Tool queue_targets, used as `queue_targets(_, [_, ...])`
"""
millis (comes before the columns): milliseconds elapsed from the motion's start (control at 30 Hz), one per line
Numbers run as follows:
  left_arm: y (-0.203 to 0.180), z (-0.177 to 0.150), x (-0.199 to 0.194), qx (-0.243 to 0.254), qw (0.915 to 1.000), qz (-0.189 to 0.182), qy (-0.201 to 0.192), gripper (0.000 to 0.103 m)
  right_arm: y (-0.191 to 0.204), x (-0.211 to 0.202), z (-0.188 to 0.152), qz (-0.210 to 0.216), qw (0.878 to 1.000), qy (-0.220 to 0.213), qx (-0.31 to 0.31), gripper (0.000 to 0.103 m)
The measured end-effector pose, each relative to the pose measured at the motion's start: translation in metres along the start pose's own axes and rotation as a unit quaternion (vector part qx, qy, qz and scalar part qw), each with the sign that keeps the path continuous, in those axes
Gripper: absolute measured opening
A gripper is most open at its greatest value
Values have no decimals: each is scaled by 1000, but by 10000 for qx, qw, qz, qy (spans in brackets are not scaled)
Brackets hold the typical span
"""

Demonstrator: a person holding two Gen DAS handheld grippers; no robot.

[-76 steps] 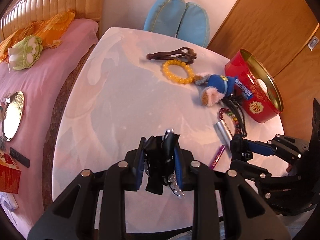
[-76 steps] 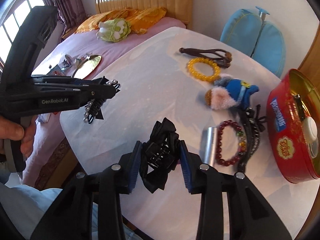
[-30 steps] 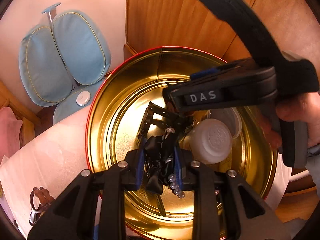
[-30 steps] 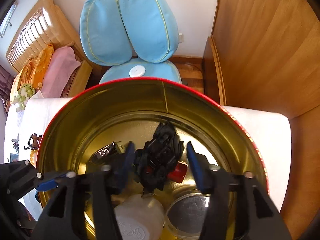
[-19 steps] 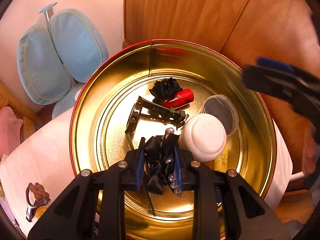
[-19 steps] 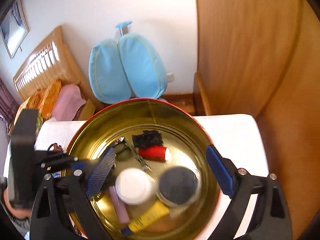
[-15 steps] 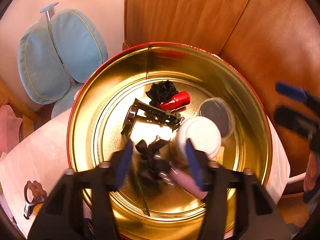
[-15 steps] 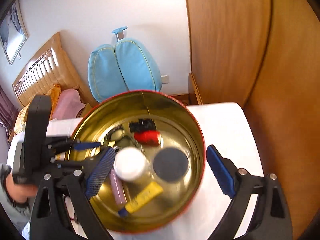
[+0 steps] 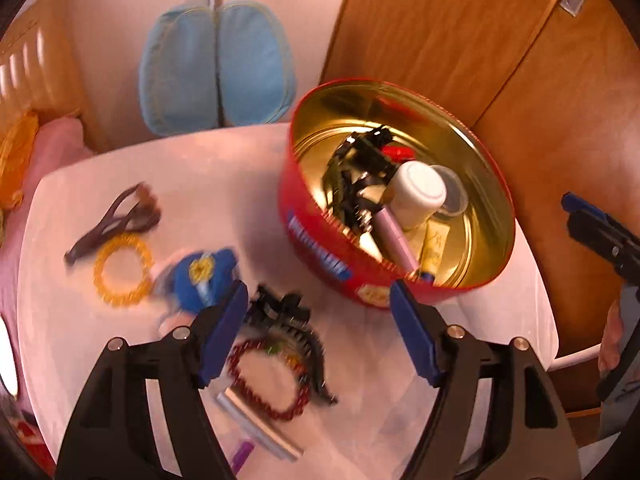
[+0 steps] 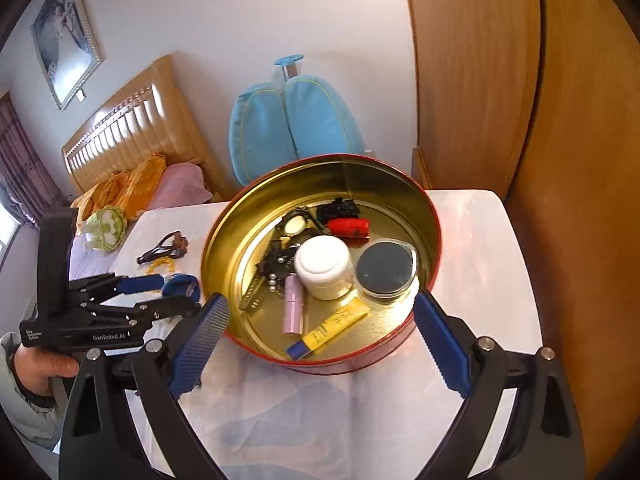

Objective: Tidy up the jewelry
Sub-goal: 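Grasp the amber bead bracelet with the left tool while the right tool grasps the blue plush toy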

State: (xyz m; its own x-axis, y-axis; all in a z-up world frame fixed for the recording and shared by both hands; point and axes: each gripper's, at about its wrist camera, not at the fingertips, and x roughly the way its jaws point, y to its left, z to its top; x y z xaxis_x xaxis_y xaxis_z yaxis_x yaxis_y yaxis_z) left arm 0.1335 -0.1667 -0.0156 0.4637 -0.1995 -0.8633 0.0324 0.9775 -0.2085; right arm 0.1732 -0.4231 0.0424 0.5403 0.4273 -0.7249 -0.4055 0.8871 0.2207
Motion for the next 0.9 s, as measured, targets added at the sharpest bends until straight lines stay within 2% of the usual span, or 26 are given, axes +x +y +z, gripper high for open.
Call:
queue_targets(133, [37,-38,-23,-517,9978,417,80,73,33,-1,-3,451,9982,-11,-393,95])
queue_targets(267, [69,-62,-47,-902,9933,725,26,73,70,7,-7,810,9939,64,-745,96])
queue_targets(367, [92,-75,-62,-1082,9907,826,-84,75,100,19,-11,976,9904,214,-960,96])
queue_targets(467, [114,-79,-63,-1180,9899,778,-108,75,128,33,-18,999,9866,380,-1229,96])
queue_targets(667, [147,-71,-35,-880,9947,492,188,75,165,72,-25,808,9882,786,-1041,96])
queue_targets(900, [170,-42,2,-117,9996,71,256,75,194,118,-31,357,9885,1167,-898,96])
